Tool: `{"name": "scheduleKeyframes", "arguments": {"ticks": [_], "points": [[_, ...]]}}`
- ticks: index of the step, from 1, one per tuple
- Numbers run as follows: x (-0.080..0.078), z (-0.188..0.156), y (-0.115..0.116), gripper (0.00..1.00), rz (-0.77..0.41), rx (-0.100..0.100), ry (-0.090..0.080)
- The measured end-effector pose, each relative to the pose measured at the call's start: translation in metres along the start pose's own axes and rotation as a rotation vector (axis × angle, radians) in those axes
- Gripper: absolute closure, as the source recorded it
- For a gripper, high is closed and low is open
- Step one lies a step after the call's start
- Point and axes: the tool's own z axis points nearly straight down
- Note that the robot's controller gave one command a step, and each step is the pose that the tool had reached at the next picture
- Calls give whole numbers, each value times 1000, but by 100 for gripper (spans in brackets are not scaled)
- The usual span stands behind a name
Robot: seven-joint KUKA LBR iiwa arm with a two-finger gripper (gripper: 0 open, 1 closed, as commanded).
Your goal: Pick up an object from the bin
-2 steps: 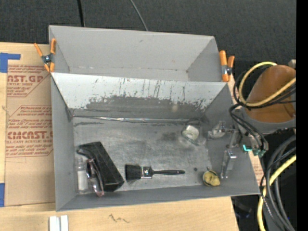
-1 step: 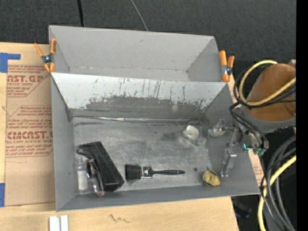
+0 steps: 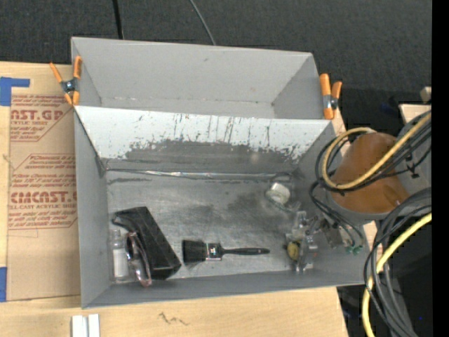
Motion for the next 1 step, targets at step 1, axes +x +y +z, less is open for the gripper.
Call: {"name": "scheduleKeyframes", "arguments": {"ticks": [1], "points": [[0, 0, 0, 100, -1, 0, 0]]}}
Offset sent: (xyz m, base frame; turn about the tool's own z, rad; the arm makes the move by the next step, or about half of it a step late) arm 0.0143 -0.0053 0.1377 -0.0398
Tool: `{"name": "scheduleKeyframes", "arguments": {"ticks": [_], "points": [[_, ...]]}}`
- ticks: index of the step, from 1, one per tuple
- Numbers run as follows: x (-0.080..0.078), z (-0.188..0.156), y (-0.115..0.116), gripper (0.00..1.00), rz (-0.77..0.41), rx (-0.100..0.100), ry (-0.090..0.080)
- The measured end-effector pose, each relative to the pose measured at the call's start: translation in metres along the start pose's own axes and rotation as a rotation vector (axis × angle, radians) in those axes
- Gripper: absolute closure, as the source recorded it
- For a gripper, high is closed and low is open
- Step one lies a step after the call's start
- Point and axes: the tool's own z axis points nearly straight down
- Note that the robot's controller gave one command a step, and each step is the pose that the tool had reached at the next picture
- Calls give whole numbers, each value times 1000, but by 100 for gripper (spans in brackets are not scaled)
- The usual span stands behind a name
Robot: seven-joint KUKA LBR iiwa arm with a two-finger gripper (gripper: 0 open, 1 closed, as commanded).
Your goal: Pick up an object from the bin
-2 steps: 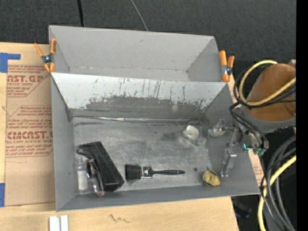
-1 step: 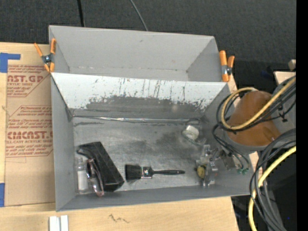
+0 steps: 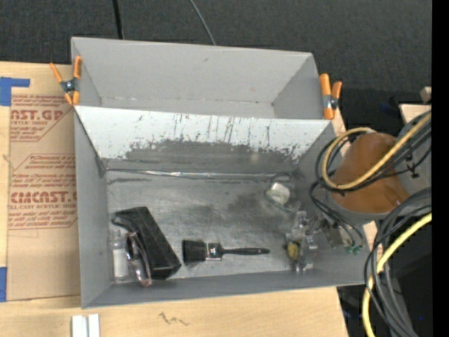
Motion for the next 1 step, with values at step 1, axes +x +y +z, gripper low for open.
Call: {"name": "scheduleKeyframes", "arguments": {"ticks": [1], "points": [[-16, -137, -6, 100, -40, -3, 11]]}}
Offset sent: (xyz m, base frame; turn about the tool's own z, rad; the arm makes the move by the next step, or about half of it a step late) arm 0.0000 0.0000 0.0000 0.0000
